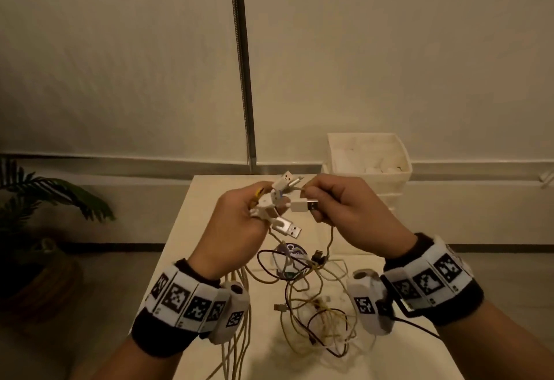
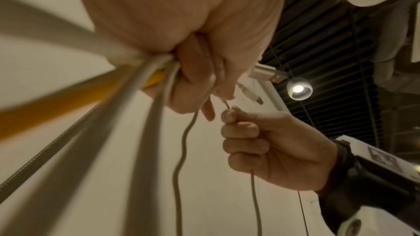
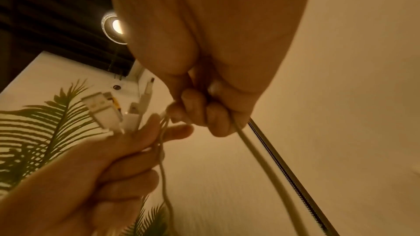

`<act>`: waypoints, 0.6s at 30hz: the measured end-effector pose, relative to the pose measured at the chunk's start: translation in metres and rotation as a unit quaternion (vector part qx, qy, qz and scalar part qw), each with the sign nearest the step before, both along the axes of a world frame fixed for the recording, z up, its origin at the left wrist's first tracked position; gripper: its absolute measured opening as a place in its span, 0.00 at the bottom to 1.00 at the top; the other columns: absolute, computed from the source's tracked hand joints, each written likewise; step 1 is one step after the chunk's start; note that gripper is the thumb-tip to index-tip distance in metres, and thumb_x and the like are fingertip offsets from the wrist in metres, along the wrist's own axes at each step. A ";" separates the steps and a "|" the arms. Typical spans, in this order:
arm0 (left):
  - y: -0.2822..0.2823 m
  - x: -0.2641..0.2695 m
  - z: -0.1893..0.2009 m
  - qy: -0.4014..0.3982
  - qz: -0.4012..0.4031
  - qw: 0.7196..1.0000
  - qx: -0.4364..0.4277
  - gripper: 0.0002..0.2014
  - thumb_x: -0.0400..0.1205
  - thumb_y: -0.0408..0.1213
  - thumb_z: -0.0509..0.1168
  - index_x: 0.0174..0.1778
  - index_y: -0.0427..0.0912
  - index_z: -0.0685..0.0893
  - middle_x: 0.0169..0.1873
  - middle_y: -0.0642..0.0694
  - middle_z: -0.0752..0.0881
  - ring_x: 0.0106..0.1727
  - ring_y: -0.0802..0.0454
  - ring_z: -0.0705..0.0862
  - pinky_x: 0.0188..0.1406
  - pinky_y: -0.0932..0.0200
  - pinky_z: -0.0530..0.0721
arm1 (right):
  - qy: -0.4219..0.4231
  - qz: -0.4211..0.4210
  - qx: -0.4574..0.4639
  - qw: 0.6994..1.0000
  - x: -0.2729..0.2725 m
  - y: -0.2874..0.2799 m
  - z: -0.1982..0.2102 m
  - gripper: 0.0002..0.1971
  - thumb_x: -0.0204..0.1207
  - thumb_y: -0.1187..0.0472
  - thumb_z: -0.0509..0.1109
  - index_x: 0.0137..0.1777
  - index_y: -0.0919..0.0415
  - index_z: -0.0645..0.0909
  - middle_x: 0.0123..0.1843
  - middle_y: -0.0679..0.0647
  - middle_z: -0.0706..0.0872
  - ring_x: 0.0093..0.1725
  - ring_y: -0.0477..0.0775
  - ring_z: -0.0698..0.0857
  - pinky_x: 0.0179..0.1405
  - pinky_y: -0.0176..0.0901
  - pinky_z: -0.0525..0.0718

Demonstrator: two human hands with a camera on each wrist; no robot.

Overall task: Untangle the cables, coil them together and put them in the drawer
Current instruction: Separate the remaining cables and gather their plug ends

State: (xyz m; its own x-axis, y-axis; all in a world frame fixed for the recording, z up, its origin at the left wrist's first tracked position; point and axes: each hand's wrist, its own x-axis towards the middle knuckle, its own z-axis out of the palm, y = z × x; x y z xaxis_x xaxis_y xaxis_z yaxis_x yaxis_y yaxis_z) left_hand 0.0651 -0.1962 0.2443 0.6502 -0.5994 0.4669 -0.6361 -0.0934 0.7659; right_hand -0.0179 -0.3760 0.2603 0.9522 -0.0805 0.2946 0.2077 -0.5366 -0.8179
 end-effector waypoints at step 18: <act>0.037 0.032 0.005 -0.003 0.268 0.956 -0.120 0.12 0.85 0.40 0.64 0.36 0.48 0.85 0.26 0.44 0.81 0.28 0.40 0.76 0.29 0.46 0.76 | 0.135 0.039 0.043 0.989 -0.011 -0.012 -0.051 0.10 0.85 0.67 0.59 0.47 0.64 0.81 0.32 0.52 0.81 0.30 0.49 0.79 0.33 0.50 0.83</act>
State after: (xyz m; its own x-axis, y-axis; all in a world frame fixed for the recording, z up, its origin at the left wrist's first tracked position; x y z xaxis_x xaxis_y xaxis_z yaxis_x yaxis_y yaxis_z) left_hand 0.0972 -0.1597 0.2495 0.8307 -0.0570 0.5538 -0.5507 -0.2297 0.8025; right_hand -0.0289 -0.3882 0.2092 0.9996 -0.0165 0.0240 0.0139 -0.4543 -0.8907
